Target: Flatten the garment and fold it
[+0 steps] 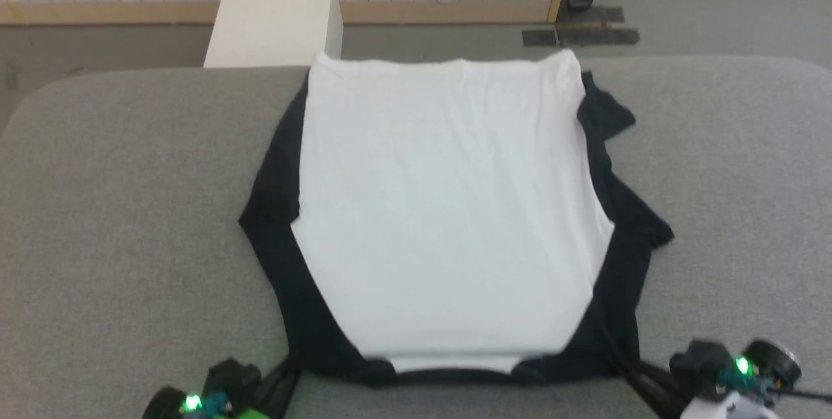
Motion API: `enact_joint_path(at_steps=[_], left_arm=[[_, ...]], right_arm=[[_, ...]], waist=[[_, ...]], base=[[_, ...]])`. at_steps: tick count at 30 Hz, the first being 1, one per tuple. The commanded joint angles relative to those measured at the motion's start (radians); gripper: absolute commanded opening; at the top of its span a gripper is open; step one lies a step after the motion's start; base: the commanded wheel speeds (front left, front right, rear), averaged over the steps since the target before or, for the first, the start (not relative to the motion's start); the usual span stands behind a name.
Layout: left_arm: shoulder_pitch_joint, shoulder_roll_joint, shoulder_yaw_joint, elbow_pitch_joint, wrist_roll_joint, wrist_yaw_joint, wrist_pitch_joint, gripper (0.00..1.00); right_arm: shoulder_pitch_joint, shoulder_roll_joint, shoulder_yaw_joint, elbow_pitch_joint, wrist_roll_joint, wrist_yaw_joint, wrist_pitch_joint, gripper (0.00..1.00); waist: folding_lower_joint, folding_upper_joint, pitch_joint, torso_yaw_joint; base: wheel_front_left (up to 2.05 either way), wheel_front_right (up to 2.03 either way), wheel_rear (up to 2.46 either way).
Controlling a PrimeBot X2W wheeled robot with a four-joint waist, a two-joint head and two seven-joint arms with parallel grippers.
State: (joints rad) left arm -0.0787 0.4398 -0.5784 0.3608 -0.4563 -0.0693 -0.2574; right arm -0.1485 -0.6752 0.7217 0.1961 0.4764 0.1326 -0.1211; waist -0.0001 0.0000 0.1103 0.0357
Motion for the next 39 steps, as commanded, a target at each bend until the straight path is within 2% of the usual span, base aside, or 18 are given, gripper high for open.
enact_joint_path(at_steps=[1, 8, 14, 15, 16, 17, 24, 30, 34, 39], left_arm=[[0.03, 0.013, -0.007, 0.006, -0.005, 0.001, 0.008, 0.0], [0.106, 0.007, -0.048, -0.014, -0.029, -0.005, 0.054, 0.0], [0.109, -0.003, -0.068, -0.006, -0.023, 0.001, 0.07, 0.0], [0.106, -0.007, -0.067, -0.003, -0.026, 0.003, 0.068, 0.0], [0.104, -0.008, -0.067, 0.0, -0.026, 0.003, 0.069, 0.29], [0.1, -0.01, -0.064, 0.001, -0.026, 0.009, 0.066, 1.0], [0.1, 0.022, -0.032, -0.056, -0.045, 0.032, 0.071, 1.0], [0.086, 0.119, 0.067, -0.213, -0.062, 0.097, 0.082, 1.0], [0.042, 0.187, 0.119, -0.295, -0.055, 0.12, 0.113, 1.0], [-0.085, 0.226, 0.175, -0.34, -0.058, 0.129, 0.156, 1.0]], right_arm=[[0.041, -0.005, -0.015, -0.001, 0.001, -0.002, 0.012, 0.0], [0.188, 0.011, -0.048, 0.014, -0.012, -0.002, 0.049, 0.0], [0.214, 0.061, -0.086, 0.044, -0.014, -0.002, 0.047, 0.0], [0.216, 0.076, -0.099, 0.05, -0.011, -0.002, 0.046, 0.08], [0.217, 0.088, -0.107, 0.053, -0.009, -0.002, 0.046, 0.37], [0.216, 0.1, -0.114, 0.053, -0.011, -0.002, 0.046, 1.0], [0.232, 0.113, -0.18, -0.01, -0.016, -0.002, 0.045, 1.0], [0.259, 0.129, -0.367, -0.14, -0.043, -0.002, 0.044, 1.0], [0.262, 0.171, -0.476, -0.231, -0.077, -0.002, 0.051, 1.0], [0.254, 0.264, -0.617, -0.337, -0.142, -0.002, 0.03, 1.0]], waist=[[0.0001, 0.0, -0.037, -0.003], [0.0001, 0.0, -0.041, 0.01], [0.0001, 0.0, -0.047, 0.025], [0.0001, 0.0, -0.052, 0.027], [0.0001, 0.0, -0.057, 0.028], [0.0001, 0.0, -0.063, 0.029], [0.0001, 0.0, -0.105, 0.03], [0.0001, 0.0, -0.116, 0.026], [0.0001, 0.0, -0.109, 0.015], [0.0001, 0.0, -0.077, -0.001]], base=[[0.0, 0.0, 0.0], [0.0, 0.0, 0.0], [0.0, 0.0, 0.0], [0.0, 0.0, 0.0], [0.0, 0.0, 0.0], [0.0, 0.0, 0.0], [0.0, 0.0, 0.0], [0.0, 0.0, 0.0], [0.0, 0.0, 0.0], [0.0, 0.0, 0.0]])
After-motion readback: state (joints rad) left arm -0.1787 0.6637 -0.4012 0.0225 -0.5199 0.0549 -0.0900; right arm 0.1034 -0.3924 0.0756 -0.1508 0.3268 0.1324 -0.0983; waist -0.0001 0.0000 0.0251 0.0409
